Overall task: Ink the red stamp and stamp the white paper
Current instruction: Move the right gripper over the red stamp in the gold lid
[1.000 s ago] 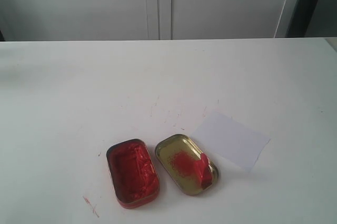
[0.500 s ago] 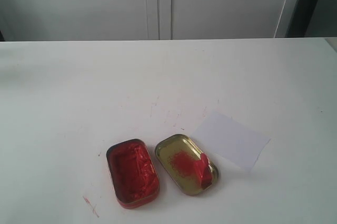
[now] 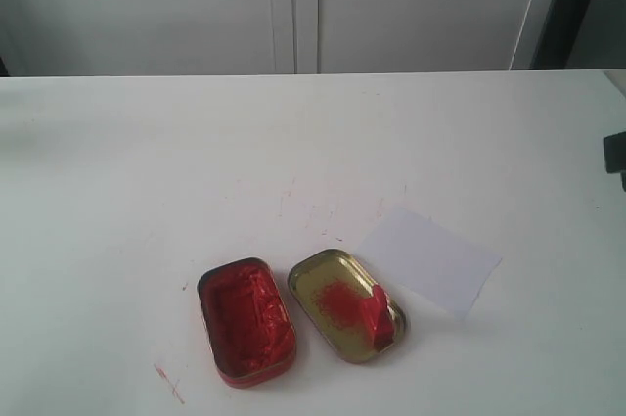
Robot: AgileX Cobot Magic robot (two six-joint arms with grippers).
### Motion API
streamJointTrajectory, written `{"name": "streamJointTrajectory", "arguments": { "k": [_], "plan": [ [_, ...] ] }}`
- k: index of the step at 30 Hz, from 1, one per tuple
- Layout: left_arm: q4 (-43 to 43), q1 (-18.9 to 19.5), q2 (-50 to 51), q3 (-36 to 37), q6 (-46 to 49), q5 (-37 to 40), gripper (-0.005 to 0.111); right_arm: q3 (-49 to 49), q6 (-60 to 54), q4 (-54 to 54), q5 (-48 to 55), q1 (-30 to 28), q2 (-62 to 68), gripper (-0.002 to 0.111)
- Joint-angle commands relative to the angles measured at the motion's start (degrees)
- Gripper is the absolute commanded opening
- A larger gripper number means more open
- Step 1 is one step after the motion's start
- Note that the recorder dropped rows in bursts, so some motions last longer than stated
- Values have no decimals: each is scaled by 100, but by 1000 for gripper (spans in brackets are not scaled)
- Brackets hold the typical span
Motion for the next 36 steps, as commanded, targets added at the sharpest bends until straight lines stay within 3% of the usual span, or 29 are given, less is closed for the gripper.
{"name": "streamJointTrajectory", "arguments": {
  "k": [1, 9, 36],
  "plan": [
    [-14, -28, -22, 56, -9, 6, 0, -283, -106, 35, 220, 14, 379, 0],
    [-14, -28, -22, 56, -9, 6, 0, -681, -340, 359, 366, 195, 1014, 0],
    [-14, -28, -22, 56, -9, 6, 0, -1799, 509, 118, 461, 2877, 3388, 0]
  ]
}}
